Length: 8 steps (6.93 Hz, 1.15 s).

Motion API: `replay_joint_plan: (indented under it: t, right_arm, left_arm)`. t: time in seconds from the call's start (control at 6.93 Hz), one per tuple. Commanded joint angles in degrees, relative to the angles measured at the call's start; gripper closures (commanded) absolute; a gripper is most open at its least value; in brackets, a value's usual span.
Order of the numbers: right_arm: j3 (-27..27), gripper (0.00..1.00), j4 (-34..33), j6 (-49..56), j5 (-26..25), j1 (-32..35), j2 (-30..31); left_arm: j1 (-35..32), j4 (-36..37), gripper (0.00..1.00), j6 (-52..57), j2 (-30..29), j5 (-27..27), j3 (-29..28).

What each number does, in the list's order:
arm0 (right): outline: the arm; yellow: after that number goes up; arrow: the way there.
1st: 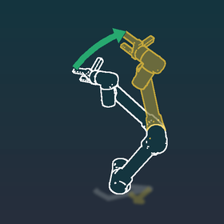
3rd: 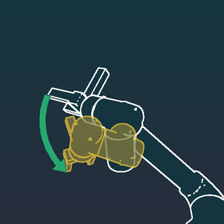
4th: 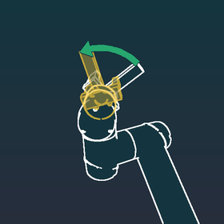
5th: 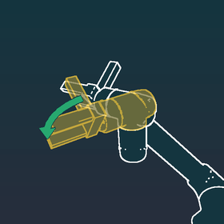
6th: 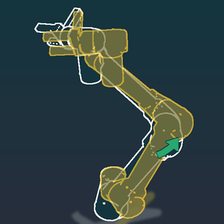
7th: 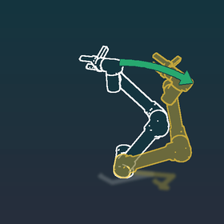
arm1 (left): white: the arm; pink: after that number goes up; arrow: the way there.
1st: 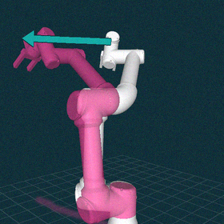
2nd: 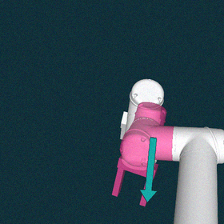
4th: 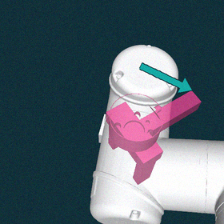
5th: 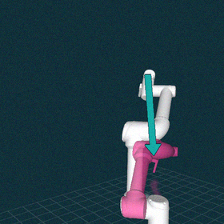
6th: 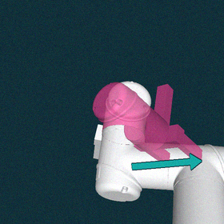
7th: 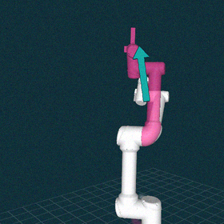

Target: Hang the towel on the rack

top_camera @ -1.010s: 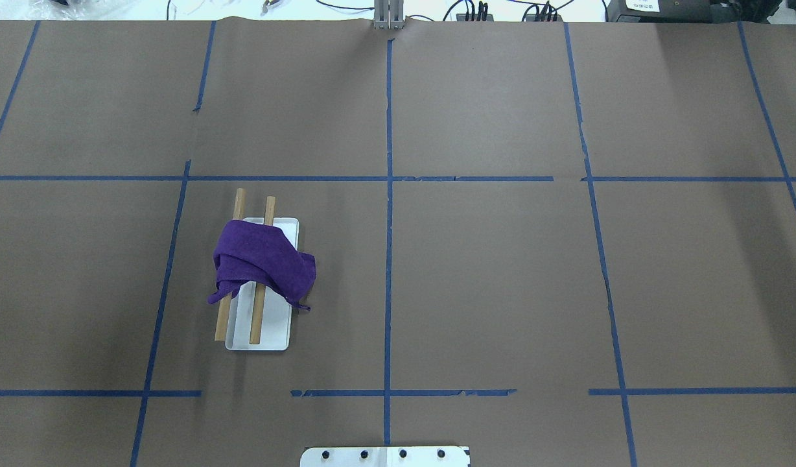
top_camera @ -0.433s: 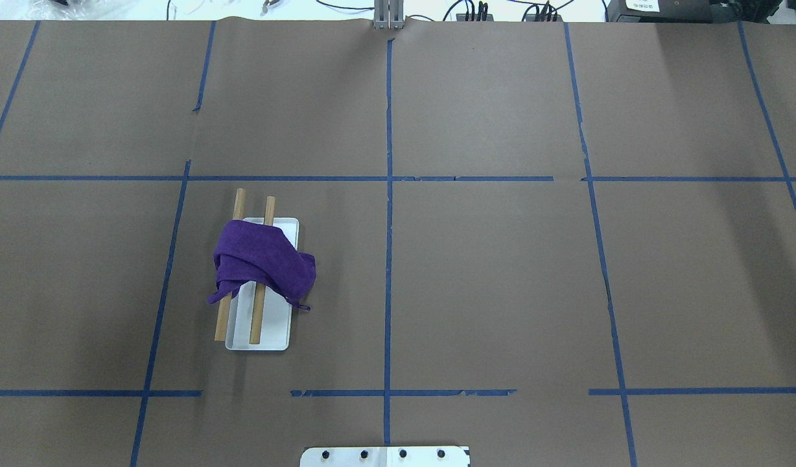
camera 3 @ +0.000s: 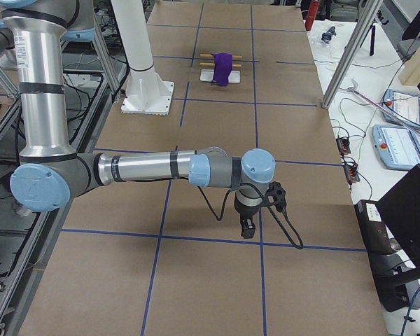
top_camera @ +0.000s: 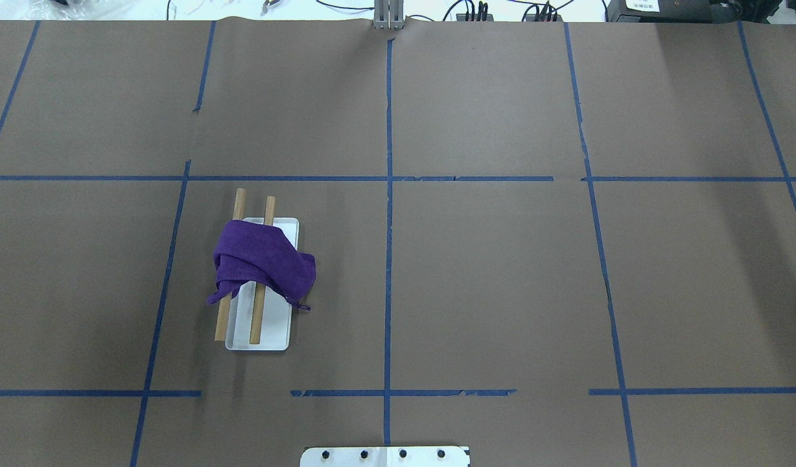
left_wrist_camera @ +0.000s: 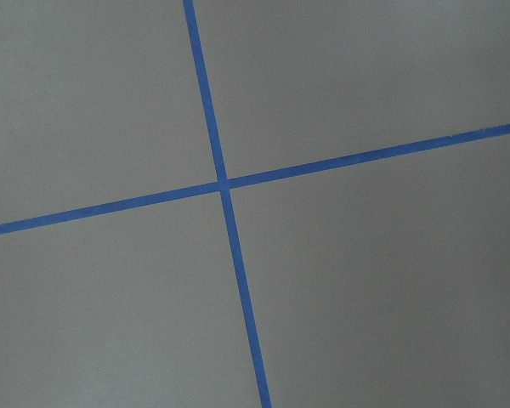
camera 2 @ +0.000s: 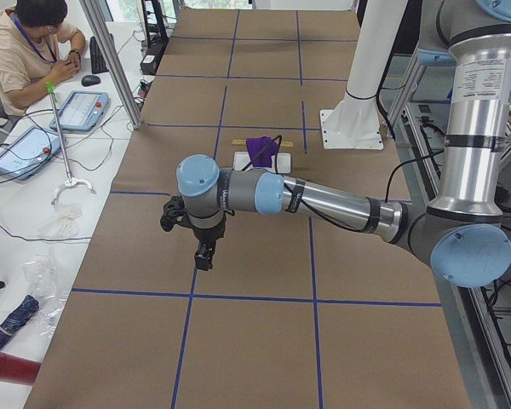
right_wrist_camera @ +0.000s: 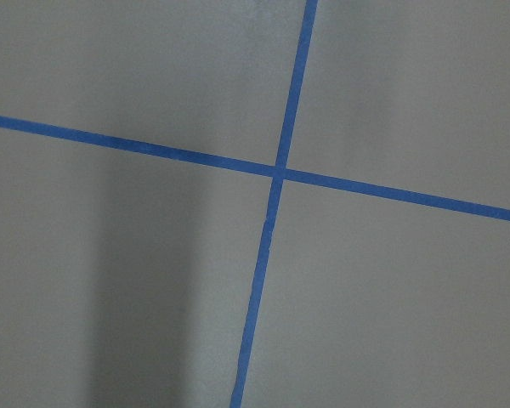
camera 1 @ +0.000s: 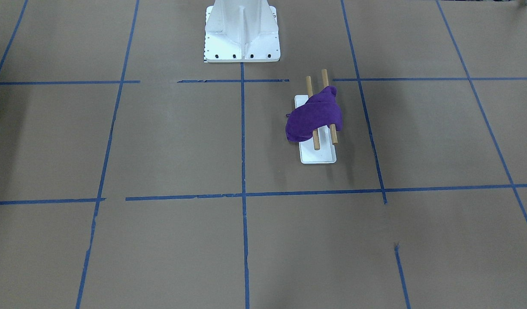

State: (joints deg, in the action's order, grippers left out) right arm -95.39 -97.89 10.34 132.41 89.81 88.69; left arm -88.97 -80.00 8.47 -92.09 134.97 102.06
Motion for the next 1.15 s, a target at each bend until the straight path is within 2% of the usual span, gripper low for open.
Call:
replay_joint_plan:
  t: [0.0, 0.87, 1.01]
  right_arm:
    - [-0.9, 0.00, 0.1, -0.1, 0.1, -0.1, 0.2]
    - [-5.4, 0.00, 0.0, -0.8, 0.9, -0.4, 0.9]
    - [-7.1, 0.00, -0.5, -3.1, 0.2, -0.9, 1.1]
  left_arm:
    - [0.1, 0.2, 0.00, -0.2, 0.2, 0.0, 0.3]
    - [0.4, -0.2, 0.00, -0.5, -0.2, -0.1, -0.8]
    - [0.6, -1.5, 0.00, -0.6, -2.5, 0.2, -2.5]
